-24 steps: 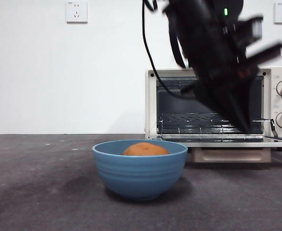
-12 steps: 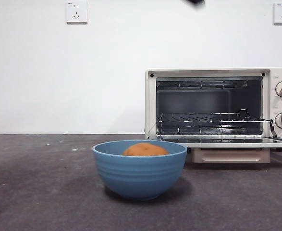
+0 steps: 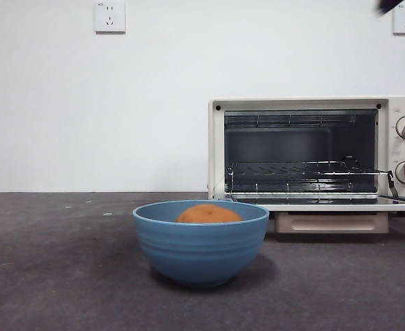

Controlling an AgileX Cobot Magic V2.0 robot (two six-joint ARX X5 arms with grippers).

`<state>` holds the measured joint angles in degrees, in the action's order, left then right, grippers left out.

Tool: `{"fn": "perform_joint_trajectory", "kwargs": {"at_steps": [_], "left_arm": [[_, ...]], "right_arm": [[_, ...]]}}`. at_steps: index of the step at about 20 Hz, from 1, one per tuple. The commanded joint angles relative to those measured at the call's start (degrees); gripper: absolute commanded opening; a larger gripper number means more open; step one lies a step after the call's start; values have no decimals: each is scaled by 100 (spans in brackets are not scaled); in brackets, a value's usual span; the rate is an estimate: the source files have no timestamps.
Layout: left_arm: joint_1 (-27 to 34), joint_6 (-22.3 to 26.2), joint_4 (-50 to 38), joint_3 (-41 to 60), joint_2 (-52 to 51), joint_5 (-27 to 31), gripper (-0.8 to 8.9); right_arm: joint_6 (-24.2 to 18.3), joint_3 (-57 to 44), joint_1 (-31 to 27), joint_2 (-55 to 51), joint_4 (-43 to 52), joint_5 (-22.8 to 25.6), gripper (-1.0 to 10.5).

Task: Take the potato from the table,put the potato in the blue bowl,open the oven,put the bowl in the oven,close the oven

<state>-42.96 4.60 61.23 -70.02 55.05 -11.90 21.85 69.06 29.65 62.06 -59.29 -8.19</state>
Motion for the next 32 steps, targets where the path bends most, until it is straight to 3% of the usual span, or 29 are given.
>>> {"fn": "perform_joint_trajectory", "kwargs": {"at_steps": [1,5,8,13,21,22,24,28,32], "left_arm": [[190,-184,50,442,-702,-2,-6],[260,-374,393,632,-1434,133,-6],[260,-448,785,632,-1665,597,-6],[260,-446,979,632,-1727,730,-6],[260,-448,981,632,-1705,745,-6],[260,-446,981,632,-1705,748,-6],[260,-446,984,632,-1705,748,-6],[260,-448,949,632,-1703,748,-6],[260,-448,920,632,-1661,748,-6]], "right_arm": [[-61,4,354,660,232,-37,201],[63,4,837,1775,772,-4,232],[61,4,866,2470,909,13,232],[44,4,866,3287,1147,7,229],[61,4,866,3801,1150,63,216],[74,4,866,3842,1108,35,171],[120,4,866,3884,1047,26,-22],[415,20,861,3838,988,2,-12],[431,92,861,3493,822,4,-12]]}}
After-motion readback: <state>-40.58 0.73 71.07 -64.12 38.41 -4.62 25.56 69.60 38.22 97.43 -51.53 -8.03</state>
